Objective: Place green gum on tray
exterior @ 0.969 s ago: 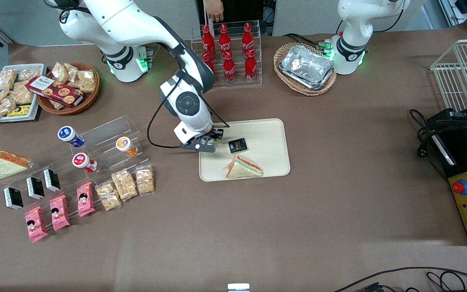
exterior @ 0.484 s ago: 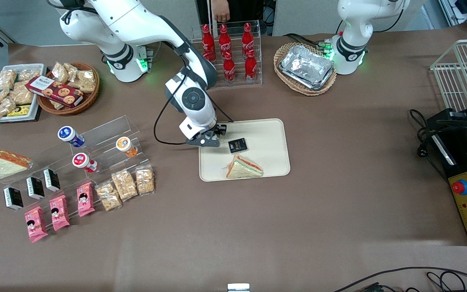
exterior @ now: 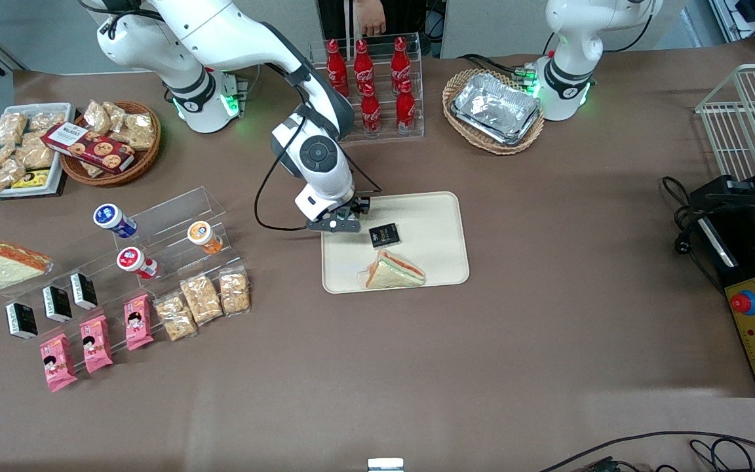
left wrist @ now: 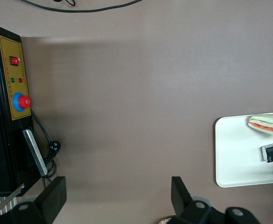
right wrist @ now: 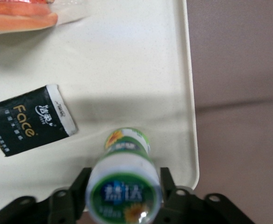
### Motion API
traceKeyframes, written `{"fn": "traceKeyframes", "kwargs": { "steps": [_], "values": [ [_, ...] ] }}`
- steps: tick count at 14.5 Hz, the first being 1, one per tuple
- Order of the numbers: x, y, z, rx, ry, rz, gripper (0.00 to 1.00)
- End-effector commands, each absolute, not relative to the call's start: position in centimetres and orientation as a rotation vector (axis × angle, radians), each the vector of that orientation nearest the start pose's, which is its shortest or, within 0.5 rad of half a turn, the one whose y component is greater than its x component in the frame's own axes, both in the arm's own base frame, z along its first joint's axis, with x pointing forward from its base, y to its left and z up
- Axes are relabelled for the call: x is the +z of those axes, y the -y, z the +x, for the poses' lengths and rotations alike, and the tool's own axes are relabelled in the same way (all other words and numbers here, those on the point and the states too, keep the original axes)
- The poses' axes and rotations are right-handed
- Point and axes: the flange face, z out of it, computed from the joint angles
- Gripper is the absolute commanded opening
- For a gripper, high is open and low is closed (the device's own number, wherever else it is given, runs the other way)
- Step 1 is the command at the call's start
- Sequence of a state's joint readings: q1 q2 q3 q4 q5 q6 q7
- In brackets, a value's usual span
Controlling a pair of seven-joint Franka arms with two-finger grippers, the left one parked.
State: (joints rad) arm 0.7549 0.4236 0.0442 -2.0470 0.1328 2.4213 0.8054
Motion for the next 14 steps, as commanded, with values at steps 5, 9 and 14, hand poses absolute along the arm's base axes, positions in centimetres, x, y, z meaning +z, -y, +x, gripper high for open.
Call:
{"fn": "traceKeyframes", "kwargs": {
  "steps": [5,9,14],
  "values": [
    [26.3,-41.0,42.8,0.128,-0.226,-3.063,1.00],
    [38.5,-33.8,47.9,0.195,-0.241,-3.053,1.00],
    [49.6,-24.2,53.0,0.214,-0.282,-3.059,1.00]
  ]
}}
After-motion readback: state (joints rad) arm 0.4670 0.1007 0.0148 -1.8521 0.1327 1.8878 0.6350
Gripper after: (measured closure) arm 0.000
